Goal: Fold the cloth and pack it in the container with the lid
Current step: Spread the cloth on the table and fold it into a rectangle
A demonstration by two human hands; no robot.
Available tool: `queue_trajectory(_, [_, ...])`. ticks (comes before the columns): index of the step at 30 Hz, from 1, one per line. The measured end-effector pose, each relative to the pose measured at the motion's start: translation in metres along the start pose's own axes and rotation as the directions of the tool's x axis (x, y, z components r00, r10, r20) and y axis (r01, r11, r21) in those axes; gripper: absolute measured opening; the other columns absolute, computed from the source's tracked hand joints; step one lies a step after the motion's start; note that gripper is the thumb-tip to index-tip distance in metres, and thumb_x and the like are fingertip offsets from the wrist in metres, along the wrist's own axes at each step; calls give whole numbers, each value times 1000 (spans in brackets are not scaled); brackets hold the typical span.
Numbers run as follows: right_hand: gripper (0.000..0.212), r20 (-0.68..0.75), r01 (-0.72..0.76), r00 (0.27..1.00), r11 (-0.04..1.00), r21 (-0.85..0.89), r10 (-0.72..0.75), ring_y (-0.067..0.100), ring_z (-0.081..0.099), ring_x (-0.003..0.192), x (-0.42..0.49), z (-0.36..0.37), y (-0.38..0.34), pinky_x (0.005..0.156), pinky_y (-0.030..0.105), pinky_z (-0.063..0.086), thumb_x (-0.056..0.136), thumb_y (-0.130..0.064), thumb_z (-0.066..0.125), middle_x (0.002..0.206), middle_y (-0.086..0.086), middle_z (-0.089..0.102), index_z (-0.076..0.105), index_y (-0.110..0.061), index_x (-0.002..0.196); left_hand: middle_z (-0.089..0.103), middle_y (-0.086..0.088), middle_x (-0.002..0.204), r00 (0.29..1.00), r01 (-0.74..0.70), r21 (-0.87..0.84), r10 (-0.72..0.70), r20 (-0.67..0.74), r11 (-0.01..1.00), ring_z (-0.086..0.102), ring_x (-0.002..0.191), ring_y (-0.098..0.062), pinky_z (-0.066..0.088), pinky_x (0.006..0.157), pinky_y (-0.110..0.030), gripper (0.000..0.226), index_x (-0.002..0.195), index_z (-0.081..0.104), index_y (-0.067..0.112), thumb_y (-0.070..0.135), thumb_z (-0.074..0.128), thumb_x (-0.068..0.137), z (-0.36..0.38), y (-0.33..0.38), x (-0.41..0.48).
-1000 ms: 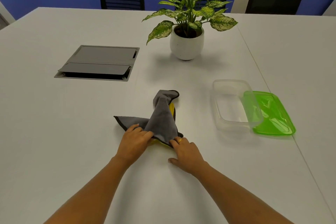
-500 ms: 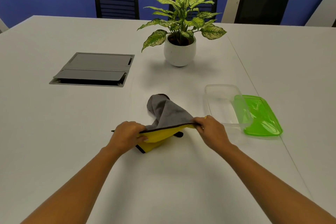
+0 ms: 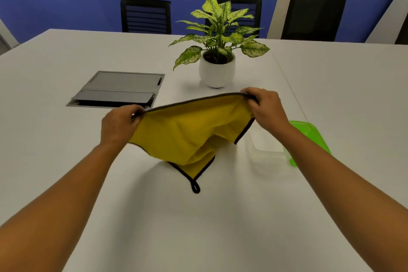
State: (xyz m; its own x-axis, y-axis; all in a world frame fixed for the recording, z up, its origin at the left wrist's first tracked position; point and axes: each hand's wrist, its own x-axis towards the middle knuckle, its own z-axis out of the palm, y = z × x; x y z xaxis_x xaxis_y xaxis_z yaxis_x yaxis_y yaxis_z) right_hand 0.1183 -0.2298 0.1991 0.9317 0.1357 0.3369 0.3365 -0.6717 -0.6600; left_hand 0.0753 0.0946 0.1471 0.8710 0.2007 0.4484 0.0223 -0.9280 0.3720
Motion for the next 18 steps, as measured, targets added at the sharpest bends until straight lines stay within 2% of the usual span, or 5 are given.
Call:
queue_trajectory(4, [33, -73, -59, 995, 997, 51, 63, 33, 61, 102, 16, -6, 0, 84, 52, 54, 89, -2, 44, 111, 16, 68, 67, -7, 112, 73, -14, 96, 993, 117, 98, -119, 15, 988, 65, 91, -37, 47, 71, -37, 21, 105, 69, 17, 24, 59, 89, -12, -17, 10])
queue_trajectory(7, [33, -14, -109, 994, 994, 27, 110, 37, 60, 106, 29, -2, 3, 89, 54, 52, 92, -6, 44, 120, 18, 64, 63, -6, 118, 72, -19, 97, 986, 161, 101, -165, 32, 982, 63, 92, -39, 50, 76, -41, 21, 106, 69, 13, 18, 58, 89, -20, -24, 18])
queue_trajectory(9, [33, 8, -138, 990, 990, 15, 138, 40, 60, 106, 42, 0, 0, 93, 53, 50, 94, -9, 44, 123, 19, 62, 61, -5, 122, 71, -22, 100, 987, 160, 85, -160, -11, 983, 63, 94, -42, 50, 79, -44, 22, 106, 69, 10, 12, 55, 89, -25, -19, 29])
queue_trajectory(13, [34, -53, -159, 985, 985, 71, 162, 33, 59, 108, 74, -4, -17, 99, 45, 48, 95, -6, 42, 123, 18, 62, 58, -5, 125, 67, -26, 111, 981, 172, 64, -165, -106, 983, 60, 102, -44, 48, 90, -47, 30, 111, 68, 6, 3, 49, 88, -44, -6, 62])
queue_trajectory(18, [31, -222, 8, 975, 990, 142, 24, 20, 58, 109, 95, -10, -42, 90, 22, 44, 97, -13, 44, 121, 12, 64, 59, -6, 123, 67, -22, 117, 942, 178, 27, -163, -294, 984, 61, 105, -40, 47, 96, -42, 33, 116, 65, 5, 3, 44, 90, -78, 7, 103])
